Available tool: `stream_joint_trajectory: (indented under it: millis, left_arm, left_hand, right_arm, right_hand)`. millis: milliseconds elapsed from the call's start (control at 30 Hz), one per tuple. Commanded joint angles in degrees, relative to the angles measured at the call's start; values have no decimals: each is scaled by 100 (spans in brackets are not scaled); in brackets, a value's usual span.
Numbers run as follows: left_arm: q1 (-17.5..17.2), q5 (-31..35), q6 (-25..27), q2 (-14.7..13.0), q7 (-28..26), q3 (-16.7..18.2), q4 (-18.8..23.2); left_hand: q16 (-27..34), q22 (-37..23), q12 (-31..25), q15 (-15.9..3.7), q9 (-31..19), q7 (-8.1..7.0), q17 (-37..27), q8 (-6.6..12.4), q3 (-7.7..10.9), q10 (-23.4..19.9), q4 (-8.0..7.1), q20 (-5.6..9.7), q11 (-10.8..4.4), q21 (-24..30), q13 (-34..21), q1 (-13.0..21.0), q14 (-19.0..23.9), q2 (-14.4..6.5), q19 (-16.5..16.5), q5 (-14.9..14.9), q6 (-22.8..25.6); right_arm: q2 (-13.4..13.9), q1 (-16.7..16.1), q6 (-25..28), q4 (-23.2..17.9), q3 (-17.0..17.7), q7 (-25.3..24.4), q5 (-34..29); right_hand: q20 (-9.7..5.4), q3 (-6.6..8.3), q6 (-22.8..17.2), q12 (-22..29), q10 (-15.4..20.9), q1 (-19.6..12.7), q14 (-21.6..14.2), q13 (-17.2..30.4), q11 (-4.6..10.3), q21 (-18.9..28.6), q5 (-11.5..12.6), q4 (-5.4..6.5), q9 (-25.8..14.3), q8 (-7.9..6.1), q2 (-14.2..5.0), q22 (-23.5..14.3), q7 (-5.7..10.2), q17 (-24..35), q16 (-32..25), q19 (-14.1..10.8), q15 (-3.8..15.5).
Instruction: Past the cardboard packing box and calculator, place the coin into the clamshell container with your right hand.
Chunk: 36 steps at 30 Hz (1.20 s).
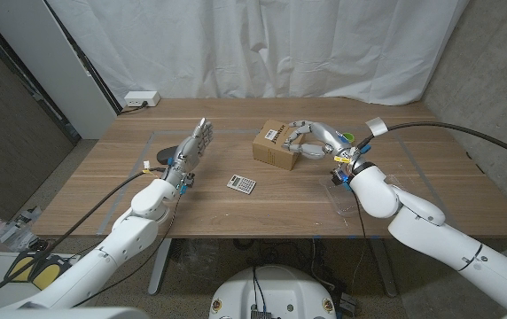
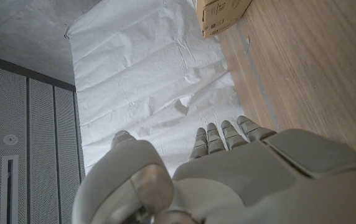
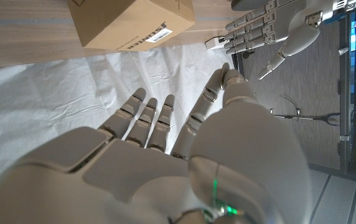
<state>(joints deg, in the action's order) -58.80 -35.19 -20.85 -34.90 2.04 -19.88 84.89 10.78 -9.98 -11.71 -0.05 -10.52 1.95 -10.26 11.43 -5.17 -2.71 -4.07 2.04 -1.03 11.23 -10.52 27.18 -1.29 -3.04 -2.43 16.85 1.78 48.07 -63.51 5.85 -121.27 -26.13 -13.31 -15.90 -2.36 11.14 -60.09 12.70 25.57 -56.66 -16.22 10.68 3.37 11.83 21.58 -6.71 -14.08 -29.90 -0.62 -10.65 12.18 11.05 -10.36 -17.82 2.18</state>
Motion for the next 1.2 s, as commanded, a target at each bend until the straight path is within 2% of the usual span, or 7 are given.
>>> stream_joint_trajectory:
  millis: [33, 400, 633, 967, 1200]
  left_arm:
    - [-45, -26, -38, -14, -16, 31, 62]
    - [-210, -27, 47, -146, -139, 119, 253]
    - [-369, -9, 129, -246, -290, 196, 478]
    - [-449, 21, 241, -303, -428, 243, 619]
    - [-490, 38, 327, -385, -483, 292, 703]
  left_hand:
    - [-4, -28, 12, 20, -30, 30, -21, -3, -53, -11, -1, 59, -5, 14, -32, 54, -24, -11, -62, -32, 14]
    - [-4, -27, 10, 18, -30, 33, -21, -4, -60, -17, 3, 59, 26, 13, -32, 68, -23, -19, -65, -37, 12]
    - [-3, -27, 8, 15, -30, 31, -20, -4, -66, -19, 5, 59, -3, 13, -32, 76, -23, -24, -65, -41, 13]
    - [1, -27, 7, 11, -30, 37, -20, -1, -72, -23, 7, 57, 1, 13, -32, 85, -11, -30, -65, -45, 21]
    - [2, -27, 4, 14, -30, 37, -20, 5, -78, -32, 8, 57, -20, 14, -32, 92, -6, -34, -63, -48, 40]
  right_arm:
    - [229, -318, -204, -99, 378, 91, 512]
    - [495, -726, -431, -172, 851, 169, 1034]
    - [545, -957, -752, -58, 1134, 214, 1469]
    - [644, -1394, -865, -26, 1483, 50, 1494]
    - [658, -1775, -777, -142, 1768, -141, 1392]
  right_hand:
    - [-223, -24, -15, -9, -40, 0, 42, 11, 3, -20, 19, 19, -15, -2, -21, -13, 51, 9, 14, 19, 195]
    - [-220, -49, -20, -29, -77, -8, 212, 12, 21, -43, 21, 20, -10, -8, -20, -8, 52, -1, 42, 97, 169]
    - [-217, -65, -16, -50, -128, -9, 318, 12, 10, -62, 23, 23, -8, -9, -23, -6, 53, -8, 48, 164, 140]
    - [-217, -83, -17, -58, -152, -11, 387, 13, 24, -70, 25, 24, -1, -9, -17, -4, 53, -14, 43, 213, 144]
    - [-260, -113, -51, -57, -155, -21, 569, 12, 32, -92, 27, 19, 25, -9, 0, -1, 52, -28, 66, 310, 147]
